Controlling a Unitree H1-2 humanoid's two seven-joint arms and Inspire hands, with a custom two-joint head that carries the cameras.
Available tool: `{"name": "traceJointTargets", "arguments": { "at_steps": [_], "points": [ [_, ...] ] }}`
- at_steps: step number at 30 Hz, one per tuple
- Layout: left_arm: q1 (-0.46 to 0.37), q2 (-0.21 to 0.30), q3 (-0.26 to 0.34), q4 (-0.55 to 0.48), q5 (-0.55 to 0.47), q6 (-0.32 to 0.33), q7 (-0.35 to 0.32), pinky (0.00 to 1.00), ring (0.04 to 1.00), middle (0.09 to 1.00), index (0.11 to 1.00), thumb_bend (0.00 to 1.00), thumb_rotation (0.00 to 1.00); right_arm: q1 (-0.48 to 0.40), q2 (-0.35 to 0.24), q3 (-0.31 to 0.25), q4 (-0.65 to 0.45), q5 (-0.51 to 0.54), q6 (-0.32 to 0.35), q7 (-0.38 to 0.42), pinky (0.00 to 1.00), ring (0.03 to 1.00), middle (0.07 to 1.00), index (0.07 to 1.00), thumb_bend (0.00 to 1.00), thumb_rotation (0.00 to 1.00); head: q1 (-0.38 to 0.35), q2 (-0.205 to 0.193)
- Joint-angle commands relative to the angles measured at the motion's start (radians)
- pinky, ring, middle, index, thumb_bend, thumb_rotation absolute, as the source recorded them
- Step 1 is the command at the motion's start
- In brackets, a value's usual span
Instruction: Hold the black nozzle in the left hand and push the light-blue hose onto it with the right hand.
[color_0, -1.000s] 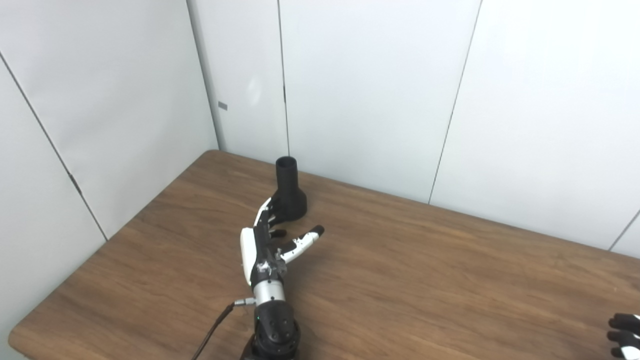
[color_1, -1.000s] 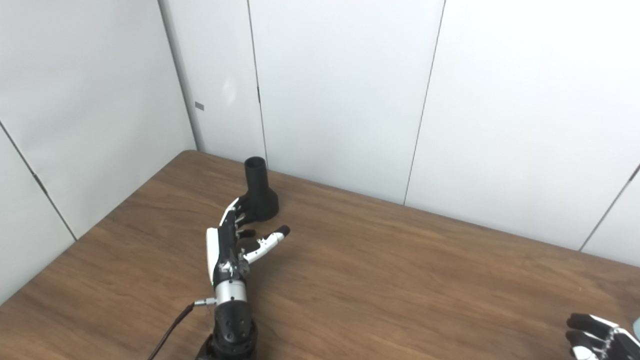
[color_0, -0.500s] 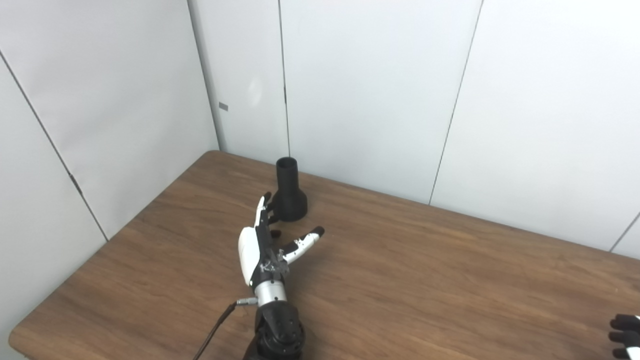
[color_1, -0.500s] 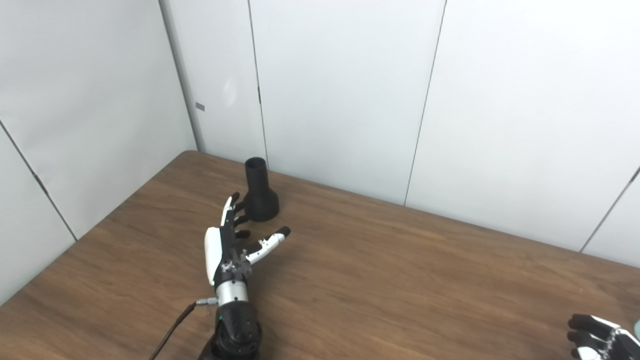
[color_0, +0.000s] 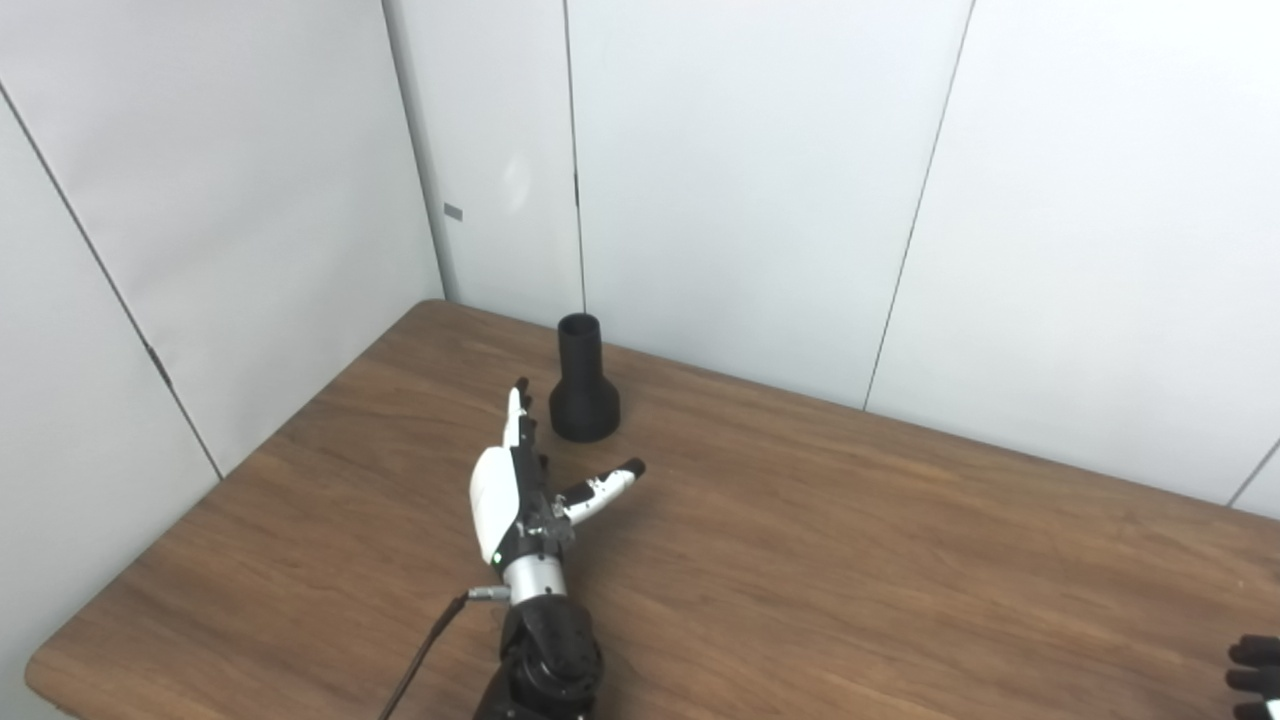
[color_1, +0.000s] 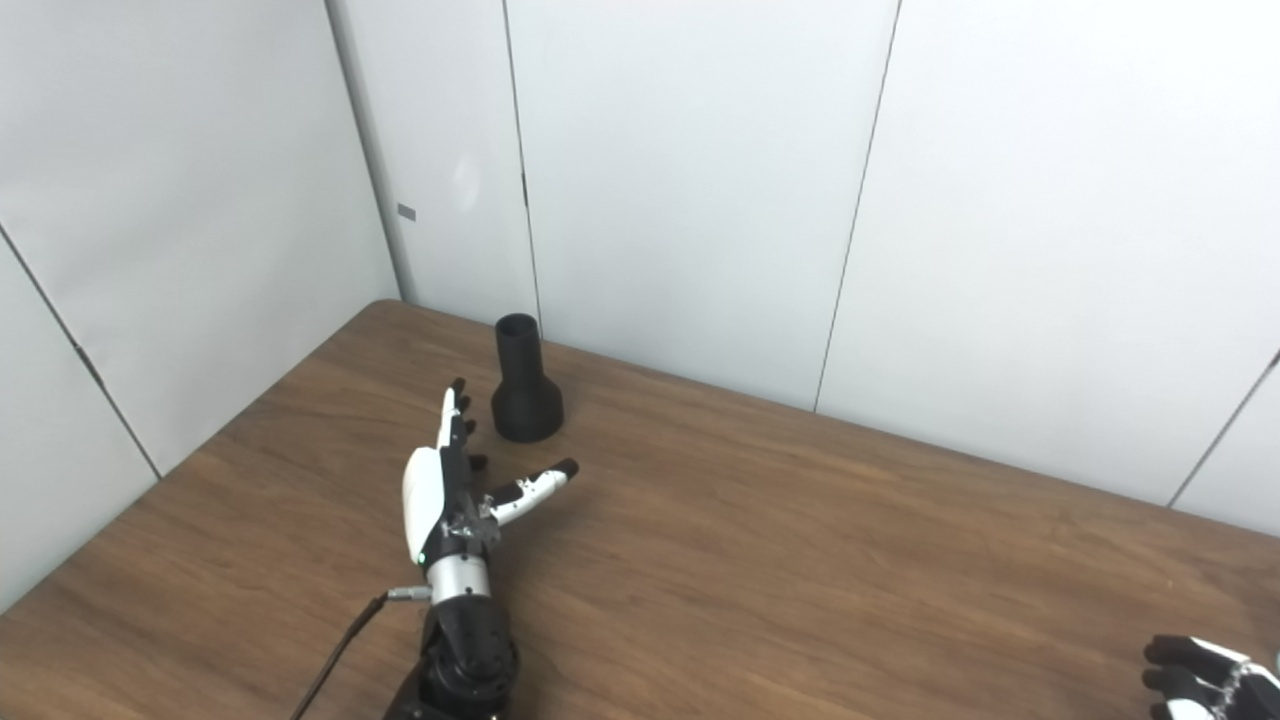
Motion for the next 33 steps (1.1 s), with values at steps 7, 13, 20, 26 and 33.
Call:
{"name": "traceJointTargets", "arguments": {
  "at_steps": [7, 13, 20, 26, 33],
  "points": [
    [-0.050, 0.034, 0.002, -0.013, 0.030, -0.017, 0.031, 0.70, 0.876, 0.962, 1.000, 0.94, 0.18, 0.018, -0.003, -0.002, 0.012, 0.007, -0.015, 0.003, 0.45, 0.581, 0.617, 0.587, 0.53, 0.68, 0.000, 0.002],
    [-0.062, 0.064, 0.002, -0.006, 0.017, 0.003, 0.001, 0.71, 0.873, 0.963, 1.000, 0.92, 0.20, 0.020, -0.003, -0.003, 0.006, 0.009, -0.017, 0.004, 0.44, 0.570, 0.608, 0.576, 0.54, 0.68, -0.001, 0.002],
    [-0.063, 0.113, -0.054, 0.030, 0.012, -0.025, -0.067, 0.74, 0.886, 0.954, 0.987, 0.99, 0.28, 0.023, -0.005, -0.003, 0.004, 0.008, -0.015, 0.005, 0.43, 0.564, 0.602, 0.572, 0.58, 0.70, -0.004, 0.003],
    [-0.084, 0.139, -0.069, 0.095, -0.023, -0.083, -0.101, 0.74, 0.876, 0.945, 0.989, 1.00, 0.41, 0.027, -0.006, -0.007, 0.003, 0.013, -0.012, 0.005, 0.42, 0.561, 0.599, 0.567, 0.62, 0.70, -0.006, 0.002],
    [-0.125, 0.171, -0.070, 0.163, -0.055, -0.085, -0.155, 0.75, 0.875, 0.944, 0.984, 1.00, 0.32, 0.028, -0.006, -0.007, 0.001, 0.021, -0.013, 0.012, 0.41, 0.545, 0.587, 0.556, 0.66, 0.70, -0.008, 0.006]
  ]
}}
